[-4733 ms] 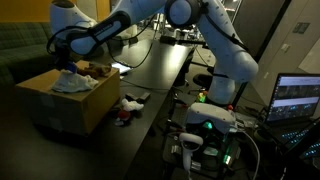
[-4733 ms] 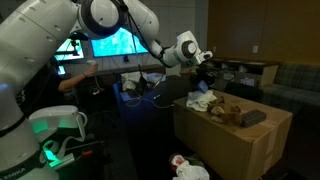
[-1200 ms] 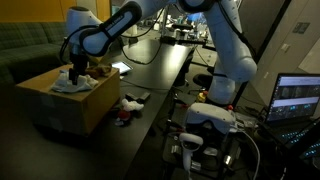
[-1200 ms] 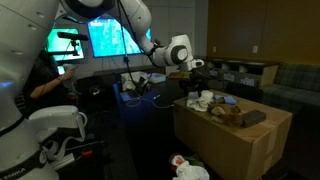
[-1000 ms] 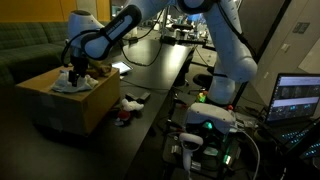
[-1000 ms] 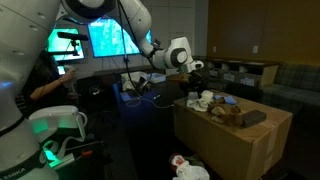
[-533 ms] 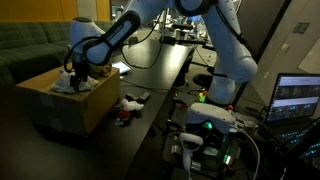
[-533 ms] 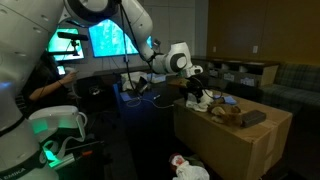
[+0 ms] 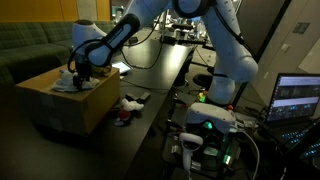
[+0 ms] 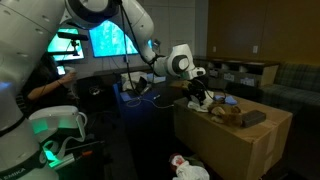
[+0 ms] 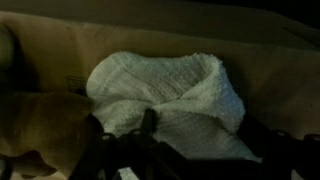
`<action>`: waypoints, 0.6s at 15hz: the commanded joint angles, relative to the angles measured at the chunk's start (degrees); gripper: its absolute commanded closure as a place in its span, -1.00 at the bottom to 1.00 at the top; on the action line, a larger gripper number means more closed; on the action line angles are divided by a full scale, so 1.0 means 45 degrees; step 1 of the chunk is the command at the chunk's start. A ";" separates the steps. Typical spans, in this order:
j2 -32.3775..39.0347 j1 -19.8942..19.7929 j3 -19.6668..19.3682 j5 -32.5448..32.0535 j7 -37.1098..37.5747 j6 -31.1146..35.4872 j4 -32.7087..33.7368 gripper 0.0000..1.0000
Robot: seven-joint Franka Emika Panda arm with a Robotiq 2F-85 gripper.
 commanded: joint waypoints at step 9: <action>-0.0841 -0.1408 0.1930 0.1451 -0.3000 -0.0845 -0.0412 1.00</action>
